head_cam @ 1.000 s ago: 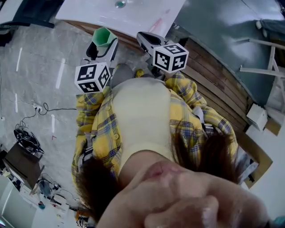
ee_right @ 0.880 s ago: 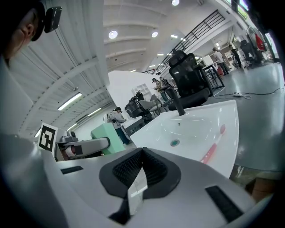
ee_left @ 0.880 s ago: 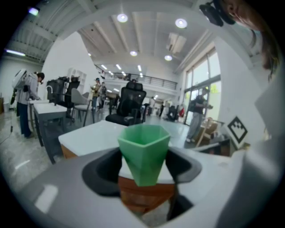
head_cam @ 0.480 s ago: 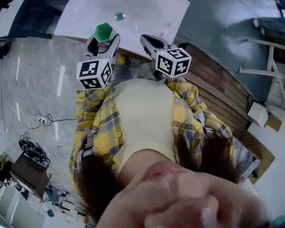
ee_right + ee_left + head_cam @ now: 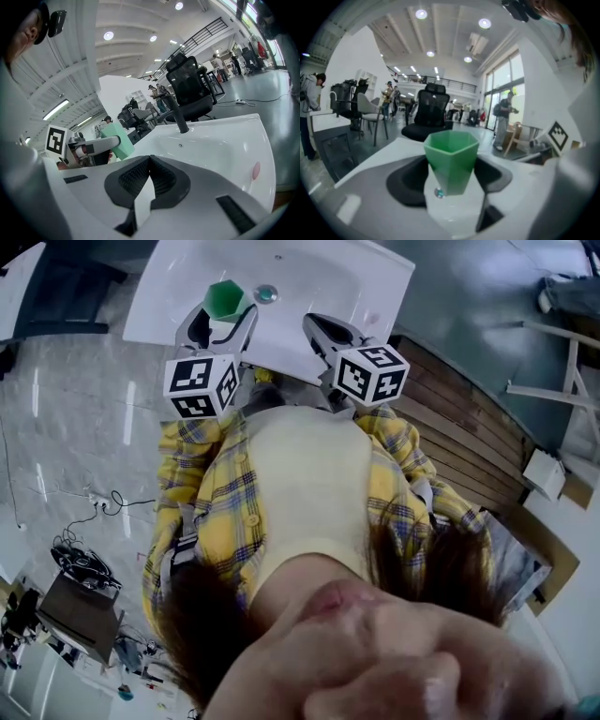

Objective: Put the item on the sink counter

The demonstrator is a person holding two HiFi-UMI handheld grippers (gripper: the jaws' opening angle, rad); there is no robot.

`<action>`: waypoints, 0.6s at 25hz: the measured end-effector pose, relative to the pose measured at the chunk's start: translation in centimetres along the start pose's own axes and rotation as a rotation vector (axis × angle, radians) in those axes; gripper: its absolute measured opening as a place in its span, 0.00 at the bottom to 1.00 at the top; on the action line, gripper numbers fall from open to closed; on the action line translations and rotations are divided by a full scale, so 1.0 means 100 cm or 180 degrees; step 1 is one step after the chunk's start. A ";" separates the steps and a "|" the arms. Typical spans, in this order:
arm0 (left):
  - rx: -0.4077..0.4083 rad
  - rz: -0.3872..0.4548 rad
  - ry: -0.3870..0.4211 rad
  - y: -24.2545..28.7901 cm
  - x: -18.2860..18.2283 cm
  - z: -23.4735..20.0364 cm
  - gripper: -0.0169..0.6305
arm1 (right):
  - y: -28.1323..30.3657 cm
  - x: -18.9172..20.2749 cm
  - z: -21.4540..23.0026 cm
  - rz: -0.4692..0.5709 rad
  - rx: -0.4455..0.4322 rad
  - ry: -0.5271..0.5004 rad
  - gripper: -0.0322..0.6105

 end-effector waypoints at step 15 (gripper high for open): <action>0.0266 -0.0041 0.0181 0.071 -0.004 -0.064 0.50 | 0.046 -0.016 0.001 0.0014 0.0331 0.0090 0.07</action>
Point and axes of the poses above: the fingertips, and each gripper's own axes: y forward along the fingers, z to its right, x out of its underside, the point moved 3 cm from there along -y, backward along the fingers, and after that the axes turned 15 degrees about y, right-handed, at the moved point
